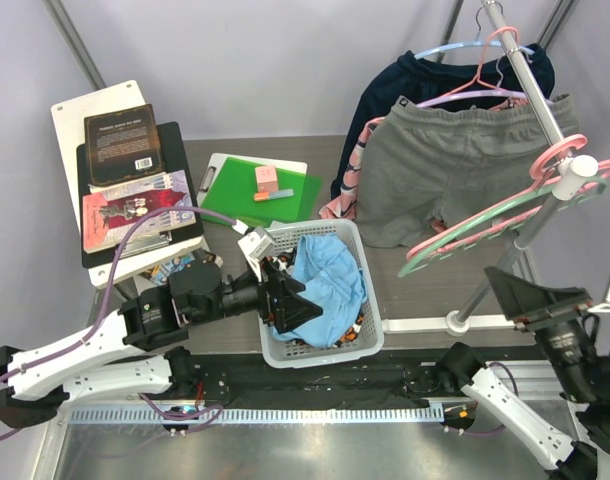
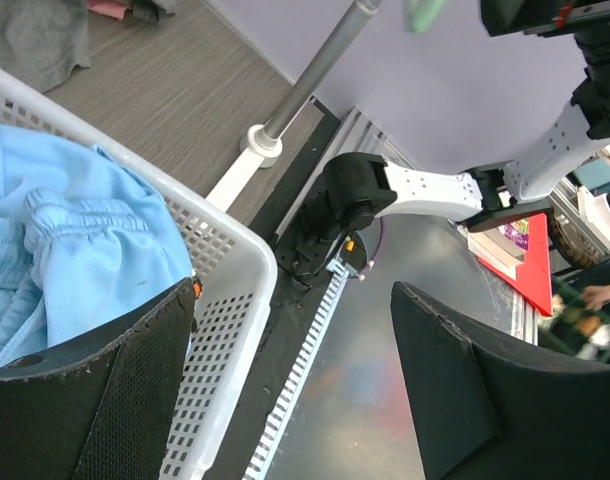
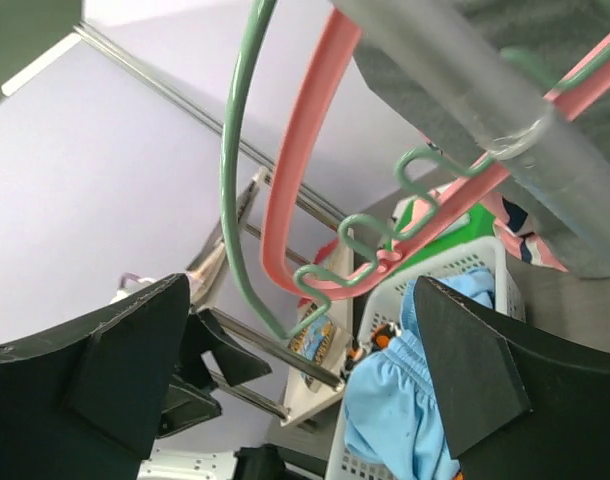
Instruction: Remove the shorts from the hanger
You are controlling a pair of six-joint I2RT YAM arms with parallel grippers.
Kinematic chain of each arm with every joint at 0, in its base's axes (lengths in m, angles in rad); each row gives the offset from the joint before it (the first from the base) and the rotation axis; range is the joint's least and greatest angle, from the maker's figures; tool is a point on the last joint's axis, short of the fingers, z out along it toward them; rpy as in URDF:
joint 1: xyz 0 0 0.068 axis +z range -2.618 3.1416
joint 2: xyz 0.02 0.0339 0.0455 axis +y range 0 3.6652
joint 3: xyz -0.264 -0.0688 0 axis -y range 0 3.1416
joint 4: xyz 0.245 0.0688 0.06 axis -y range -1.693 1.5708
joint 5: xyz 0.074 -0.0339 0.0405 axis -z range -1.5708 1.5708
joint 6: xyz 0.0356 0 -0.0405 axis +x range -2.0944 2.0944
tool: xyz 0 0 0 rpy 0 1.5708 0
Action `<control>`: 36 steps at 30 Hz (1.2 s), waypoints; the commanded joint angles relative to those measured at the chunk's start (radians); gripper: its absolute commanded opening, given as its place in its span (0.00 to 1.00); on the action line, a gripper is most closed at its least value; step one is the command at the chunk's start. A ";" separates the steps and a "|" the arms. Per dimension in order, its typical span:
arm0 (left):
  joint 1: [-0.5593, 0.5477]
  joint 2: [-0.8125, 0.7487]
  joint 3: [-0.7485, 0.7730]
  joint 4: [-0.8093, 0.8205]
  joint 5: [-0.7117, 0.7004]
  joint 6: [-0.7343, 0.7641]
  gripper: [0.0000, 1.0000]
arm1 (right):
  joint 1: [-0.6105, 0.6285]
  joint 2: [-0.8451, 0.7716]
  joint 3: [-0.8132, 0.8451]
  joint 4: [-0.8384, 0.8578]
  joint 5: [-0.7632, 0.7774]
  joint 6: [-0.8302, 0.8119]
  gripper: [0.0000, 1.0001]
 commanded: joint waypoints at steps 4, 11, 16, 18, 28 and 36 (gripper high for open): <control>-0.004 -0.083 -0.096 0.118 -0.034 -0.051 0.79 | 0.005 -0.086 -0.086 -0.113 -0.180 0.005 1.00; -0.004 -0.221 -0.265 0.193 -0.113 -0.107 0.80 | 0.005 -0.086 -0.256 -0.097 -0.343 -0.021 1.00; -0.004 -0.348 -0.435 0.239 -0.145 -0.181 0.81 | 0.005 -0.086 -0.424 -0.043 -0.313 -0.016 1.00; -0.004 -0.408 -0.478 0.244 -0.159 -0.225 0.81 | 0.003 -0.086 -0.495 -0.005 -0.281 0.001 1.00; -0.004 -0.719 -0.740 0.222 -0.234 -0.347 0.82 | 0.005 -0.086 -0.783 0.189 -0.231 0.175 1.00; -0.002 -0.775 -0.880 0.267 -0.240 -0.408 0.86 | 0.003 -0.088 -0.818 0.123 -0.133 0.335 1.00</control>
